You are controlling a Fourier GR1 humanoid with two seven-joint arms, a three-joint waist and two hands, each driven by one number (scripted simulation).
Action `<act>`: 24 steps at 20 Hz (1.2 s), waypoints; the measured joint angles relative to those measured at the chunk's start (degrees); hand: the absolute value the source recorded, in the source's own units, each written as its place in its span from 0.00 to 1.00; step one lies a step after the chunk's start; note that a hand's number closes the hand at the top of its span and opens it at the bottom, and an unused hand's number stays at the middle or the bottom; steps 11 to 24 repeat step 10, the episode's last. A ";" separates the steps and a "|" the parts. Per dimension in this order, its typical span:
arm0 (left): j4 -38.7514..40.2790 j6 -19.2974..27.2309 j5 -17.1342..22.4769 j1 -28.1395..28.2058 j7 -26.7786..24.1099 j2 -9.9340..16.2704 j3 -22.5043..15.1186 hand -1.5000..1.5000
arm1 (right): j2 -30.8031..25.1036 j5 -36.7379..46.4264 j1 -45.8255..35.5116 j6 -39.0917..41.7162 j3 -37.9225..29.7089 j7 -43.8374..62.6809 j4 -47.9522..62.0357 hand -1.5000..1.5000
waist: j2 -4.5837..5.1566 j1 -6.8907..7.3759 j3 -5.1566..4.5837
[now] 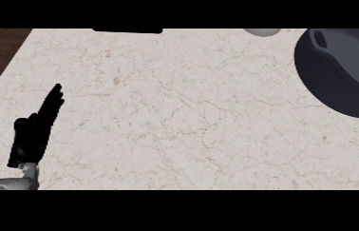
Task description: Pick the tomato from the tray and place it in the pot
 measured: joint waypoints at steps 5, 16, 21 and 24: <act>0.34 0.01 -0.58 0.92 -0.47 -0.32 0.64 0.50 | -0.73 -4.50 1.79 5.49 -3.63 -3.75 0.16 0.00 | -0.57 -1.14 -0.12; 0.00 0.23 -1.01 2.56 -0.91 -0.82 1.94 0.50 | -1.01 -8.80 6.72 10.22 -5.91 -5.98 -3.55 0.00 | -1.15 -2.43 -0.22; 0.00 0.23 -1.01 2.56 -0.91 -0.82 1.94 0.50 | -1.01 -8.80 6.72 10.22 -5.91 -5.98 -3.55 0.00 | -1.15 -2.43 -0.22; 0.00 0.23 -1.01 2.56 -0.91 -0.82 1.94 0.50 | -1.01 -8.80 6.72 10.22 -5.91 -5.98 -3.55 0.00 | -1.15 -2.43 -0.22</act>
